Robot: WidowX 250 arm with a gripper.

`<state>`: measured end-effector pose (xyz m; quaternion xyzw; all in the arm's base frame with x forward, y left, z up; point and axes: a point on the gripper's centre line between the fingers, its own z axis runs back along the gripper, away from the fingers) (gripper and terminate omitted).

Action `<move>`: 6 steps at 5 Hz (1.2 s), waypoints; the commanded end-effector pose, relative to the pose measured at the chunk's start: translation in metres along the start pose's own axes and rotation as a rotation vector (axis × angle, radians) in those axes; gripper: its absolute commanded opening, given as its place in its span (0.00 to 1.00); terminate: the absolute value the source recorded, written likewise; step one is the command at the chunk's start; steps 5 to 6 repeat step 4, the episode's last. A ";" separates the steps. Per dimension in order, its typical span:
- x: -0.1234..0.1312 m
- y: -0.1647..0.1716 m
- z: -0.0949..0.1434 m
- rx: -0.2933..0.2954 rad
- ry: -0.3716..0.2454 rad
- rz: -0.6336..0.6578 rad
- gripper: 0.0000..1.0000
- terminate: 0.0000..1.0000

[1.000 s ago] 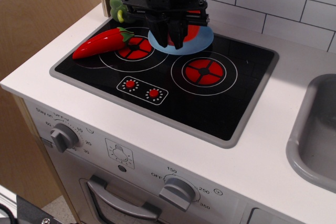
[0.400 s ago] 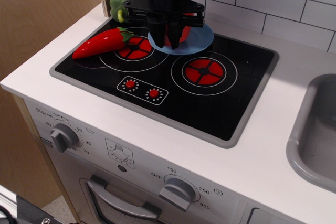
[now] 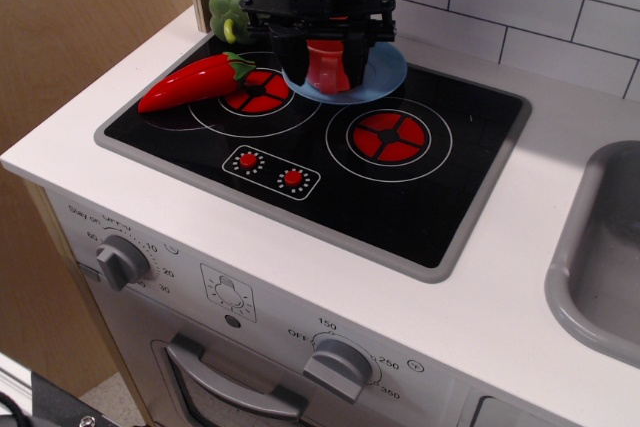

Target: Put cup on plate

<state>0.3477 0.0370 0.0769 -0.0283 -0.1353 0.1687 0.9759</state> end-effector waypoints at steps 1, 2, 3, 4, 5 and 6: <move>-0.006 0.001 0.045 -0.024 -0.096 -0.036 1.00 0.00; -0.023 0.000 0.051 -0.007 -0.073 -0.070 1.00 0.00; -0.023 0.000 0.051 -0.007 -0.073 -0.070 1.00 0.00; -0.023 0.000 0.051 -0.007 -0.073 -0.070 1.00 1.00; -0.023 0.000 0.051 -0.007 -0.073 -0.070 1.00 1.00; -0.023 0.000 0.051 -0.007 -0.073 -0.070 1.00 1.00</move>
